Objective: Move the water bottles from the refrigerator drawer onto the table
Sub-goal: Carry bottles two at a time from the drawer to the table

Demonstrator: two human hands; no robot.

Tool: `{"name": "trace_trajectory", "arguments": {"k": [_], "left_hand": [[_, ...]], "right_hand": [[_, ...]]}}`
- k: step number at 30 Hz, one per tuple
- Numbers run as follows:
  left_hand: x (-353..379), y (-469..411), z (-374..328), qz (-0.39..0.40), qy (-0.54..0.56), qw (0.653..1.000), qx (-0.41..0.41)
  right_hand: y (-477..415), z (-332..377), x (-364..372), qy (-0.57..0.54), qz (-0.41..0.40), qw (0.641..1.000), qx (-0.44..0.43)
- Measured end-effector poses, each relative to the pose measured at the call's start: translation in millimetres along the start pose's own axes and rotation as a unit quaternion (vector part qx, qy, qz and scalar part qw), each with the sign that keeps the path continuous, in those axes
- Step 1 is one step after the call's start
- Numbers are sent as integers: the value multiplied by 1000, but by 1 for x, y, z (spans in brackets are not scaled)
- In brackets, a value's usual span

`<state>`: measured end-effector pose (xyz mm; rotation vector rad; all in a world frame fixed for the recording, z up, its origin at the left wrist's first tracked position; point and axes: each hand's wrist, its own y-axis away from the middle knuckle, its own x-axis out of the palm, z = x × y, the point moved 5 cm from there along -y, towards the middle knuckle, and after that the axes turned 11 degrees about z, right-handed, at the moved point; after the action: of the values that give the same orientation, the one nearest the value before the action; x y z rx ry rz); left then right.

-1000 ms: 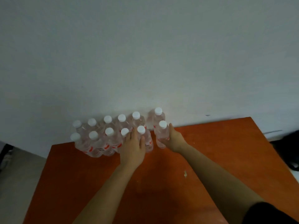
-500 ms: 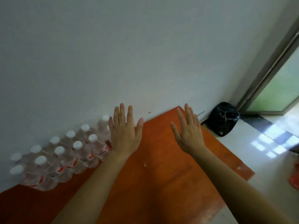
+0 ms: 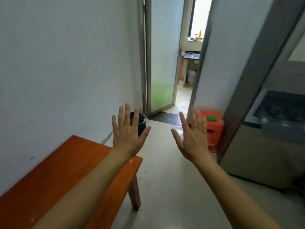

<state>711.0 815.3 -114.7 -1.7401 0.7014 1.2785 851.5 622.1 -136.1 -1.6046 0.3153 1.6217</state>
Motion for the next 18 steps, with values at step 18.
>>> {"name": "trace_trajectory", "arguments": {"k": [18], "left_hand": [[168, -156, -401, 68, 29, 966, 248]], "right_hand": [[30, -423, -15, 118, 23, 968, 220]]}}
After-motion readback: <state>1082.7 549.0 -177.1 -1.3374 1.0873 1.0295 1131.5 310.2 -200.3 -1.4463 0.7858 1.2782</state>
